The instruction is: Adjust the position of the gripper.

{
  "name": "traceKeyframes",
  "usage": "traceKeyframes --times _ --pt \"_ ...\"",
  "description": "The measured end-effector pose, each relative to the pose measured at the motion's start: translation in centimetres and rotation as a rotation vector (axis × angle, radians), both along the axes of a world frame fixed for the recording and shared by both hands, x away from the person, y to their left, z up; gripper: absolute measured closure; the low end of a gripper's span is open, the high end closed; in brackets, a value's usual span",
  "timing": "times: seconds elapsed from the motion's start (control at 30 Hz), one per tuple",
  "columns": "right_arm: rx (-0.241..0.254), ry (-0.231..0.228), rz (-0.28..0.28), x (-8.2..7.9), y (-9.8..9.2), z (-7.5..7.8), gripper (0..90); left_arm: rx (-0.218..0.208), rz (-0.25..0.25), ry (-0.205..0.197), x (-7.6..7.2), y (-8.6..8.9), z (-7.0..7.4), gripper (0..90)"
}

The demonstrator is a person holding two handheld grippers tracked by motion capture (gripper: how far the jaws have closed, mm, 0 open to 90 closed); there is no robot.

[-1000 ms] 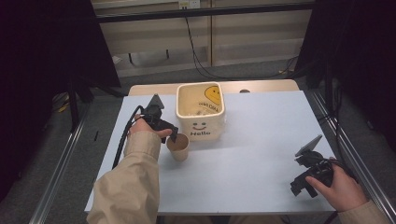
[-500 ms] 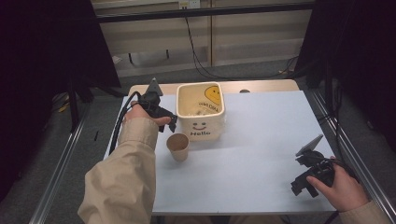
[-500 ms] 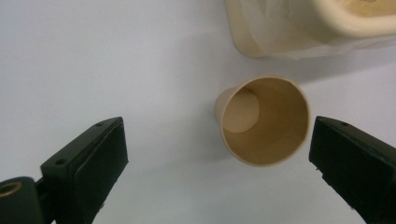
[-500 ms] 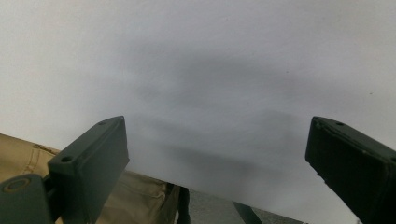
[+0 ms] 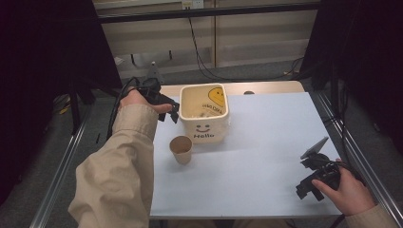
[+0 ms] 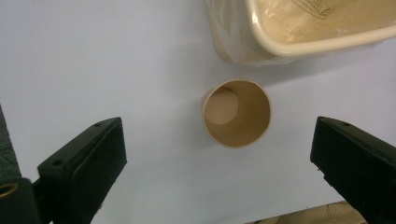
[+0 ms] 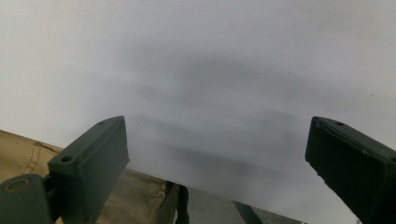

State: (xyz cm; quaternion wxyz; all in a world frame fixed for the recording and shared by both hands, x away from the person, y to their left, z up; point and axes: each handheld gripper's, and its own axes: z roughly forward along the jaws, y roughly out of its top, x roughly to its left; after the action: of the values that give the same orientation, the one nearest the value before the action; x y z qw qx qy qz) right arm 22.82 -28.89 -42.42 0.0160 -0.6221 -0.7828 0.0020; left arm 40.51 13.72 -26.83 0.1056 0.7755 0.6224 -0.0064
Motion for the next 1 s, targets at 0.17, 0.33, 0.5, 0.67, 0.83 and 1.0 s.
traceKeyframes --times 0.17,0.33,0.5,0.67,0.83,1.0 --pt "-0.012 0.019 0.003 0.1 0.1 0.2 5.9 0.001 0.001 0.018 -0.1 -0.3 0.3 3.4" --pt "-0.011 0.010 0.010 0.1 0.1 0.2 5.9 0.004 -0.004 0.029 0.0 -1.0 0.0 3.4" --pt "-0.017 0.008 0.009 0.1 0.1 0.3 5.9 0.009 0.000 0.032 0.1 -2.2 -0.4 3.5" --pt "-0.017 0.008 0.007 0.0 0.0 0.3 5.9 -0.005 0.000 0.038 0.0 -3.5 -0.7 3.5" --pt "-0.015 -0.008 0.008 0.0 0.1 0.2 5.8 0.012 0.016 0.042 0.1 -4.0 -1.2 3.5" --pt "-0.007 -0.005 0.004 0.0 0.2 0.1 5.9 0.029 0.010 0.032 0.0 -4.5 -1.6 3.4"
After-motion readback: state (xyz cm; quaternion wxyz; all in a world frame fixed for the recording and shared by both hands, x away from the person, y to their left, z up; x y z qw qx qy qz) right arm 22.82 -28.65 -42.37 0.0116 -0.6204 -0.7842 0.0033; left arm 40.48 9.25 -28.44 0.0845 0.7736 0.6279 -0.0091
